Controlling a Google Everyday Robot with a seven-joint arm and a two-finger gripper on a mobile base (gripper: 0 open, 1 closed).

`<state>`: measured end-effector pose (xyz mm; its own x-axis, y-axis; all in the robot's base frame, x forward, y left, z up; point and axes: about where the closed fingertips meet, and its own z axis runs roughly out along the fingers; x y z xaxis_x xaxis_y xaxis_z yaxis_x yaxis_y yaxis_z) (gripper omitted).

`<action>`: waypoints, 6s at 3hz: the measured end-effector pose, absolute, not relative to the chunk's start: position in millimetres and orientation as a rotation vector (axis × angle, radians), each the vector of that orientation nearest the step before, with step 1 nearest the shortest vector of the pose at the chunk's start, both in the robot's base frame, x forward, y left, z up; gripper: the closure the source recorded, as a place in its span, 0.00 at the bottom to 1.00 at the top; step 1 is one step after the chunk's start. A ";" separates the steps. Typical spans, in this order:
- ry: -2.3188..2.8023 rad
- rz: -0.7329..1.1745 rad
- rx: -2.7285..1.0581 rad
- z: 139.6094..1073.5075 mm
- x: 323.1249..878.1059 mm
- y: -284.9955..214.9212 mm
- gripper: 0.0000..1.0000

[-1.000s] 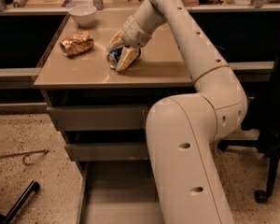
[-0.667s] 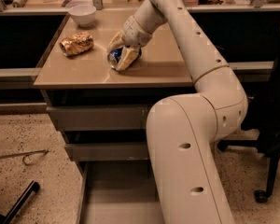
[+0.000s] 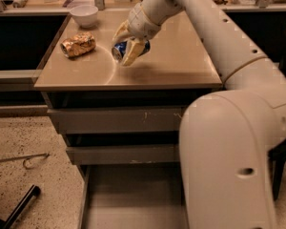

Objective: Place pepsi can into bottom drawer

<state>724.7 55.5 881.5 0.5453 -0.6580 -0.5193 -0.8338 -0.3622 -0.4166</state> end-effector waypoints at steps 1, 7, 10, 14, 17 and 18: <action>1.143 0.344 -2.030 892.0 703.6 59.5 1.00; 1.190 0.472 -1.908 801.0 537.9 46.6 1.00; 1.199 0.597 -1.685 678.1 530.1 32.6 1.00; 1.244 0.640 -1.487 567.1 546.9 42.3 1.00; 1.460 0.645 -1.219 400.0 532.2 46.6 1.00; 1.460 0.645 -1.219 399.9 532.2 46.6 1.00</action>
Offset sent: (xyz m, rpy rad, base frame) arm -0.0162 0.0022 0.0118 0.0849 -0.0436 -0.0137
